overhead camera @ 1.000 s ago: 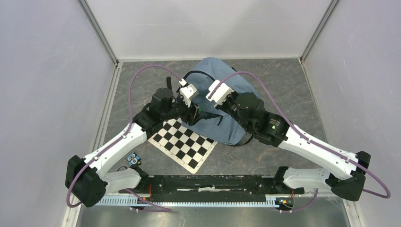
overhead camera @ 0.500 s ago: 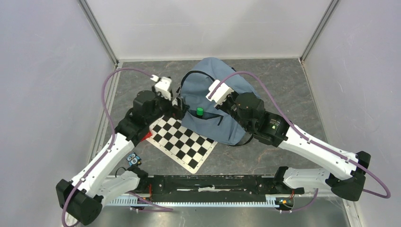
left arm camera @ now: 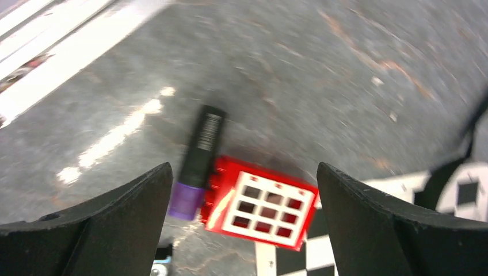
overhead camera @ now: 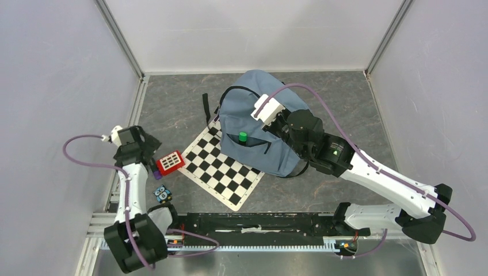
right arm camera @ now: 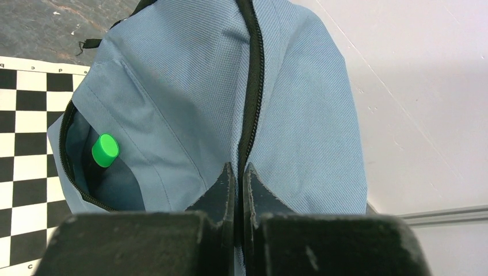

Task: Pack the student bag
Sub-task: Pick up the stationery from the center of the board.

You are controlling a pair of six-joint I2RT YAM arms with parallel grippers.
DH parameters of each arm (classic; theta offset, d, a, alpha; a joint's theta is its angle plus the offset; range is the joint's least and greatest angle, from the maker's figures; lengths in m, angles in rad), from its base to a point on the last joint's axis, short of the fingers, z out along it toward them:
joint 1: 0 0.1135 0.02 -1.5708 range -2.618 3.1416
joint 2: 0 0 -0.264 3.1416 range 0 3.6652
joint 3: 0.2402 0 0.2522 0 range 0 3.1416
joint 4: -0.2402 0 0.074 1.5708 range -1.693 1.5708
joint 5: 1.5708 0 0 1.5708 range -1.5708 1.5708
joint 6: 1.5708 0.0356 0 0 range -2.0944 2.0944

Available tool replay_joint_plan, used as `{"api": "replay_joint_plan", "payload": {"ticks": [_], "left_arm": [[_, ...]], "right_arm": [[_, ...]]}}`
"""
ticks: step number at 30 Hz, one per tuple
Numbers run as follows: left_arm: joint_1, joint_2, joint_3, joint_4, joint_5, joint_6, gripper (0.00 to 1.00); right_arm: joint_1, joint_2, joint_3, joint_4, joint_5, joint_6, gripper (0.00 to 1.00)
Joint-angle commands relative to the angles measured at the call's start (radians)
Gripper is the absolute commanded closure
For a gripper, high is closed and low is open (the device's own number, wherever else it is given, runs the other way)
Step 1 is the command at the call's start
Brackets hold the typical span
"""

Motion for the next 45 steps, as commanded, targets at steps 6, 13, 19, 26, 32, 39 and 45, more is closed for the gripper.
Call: {"api": "replay_joint_plan", "payload": {"ticks": [6, 13, 19, 26, 32, 39, 45], "left_arm": [[0.162, 0.155, 0.011, -0.014, -0.193, -0.108, 0.09], [0.158, 0.33, 0.017, 0.02, -0.14, -0.067, 0.29], [0.136, 0.377, 0.034, 0.034, -0.119, -0.034, 0.3], [0.098, 0.388, 0.032, 0.05, -0.106, -0.02, 0.29], [0.083, 0.47, 0.047, 0.044, -0.055, -0.012, 0.41], [0.083, 0.449, 0.041, 0.06, -0.023, 0.001, 0.71], [0.076, 0.334, 0.045, 0.094, 0.067, 0.026, 0.87]], "right_arm": [[0.005, 0.021, 0.108, 0.026, -0.049, 0.008, 0.99], [0.005, 0.016, 0.125, 0.03, -0.052, 0.0, 0.99], [0.006, 0.003, 0.123, 0.03, -0.051, 0.002, 0.99], [0.005, -0.005, 0.104, 0.037, -0.046, 0.002, 0.99], [0.005, -0.014, 0.107, 0.038, -0.048, 0.008, 0.99], [0.005, -0.024, 0.095, 0.041, -0.042, 0.01, 0.99], [0.004, -0.027, 0.08, 0.049, -0.046, 0.016, 0.99]]}}
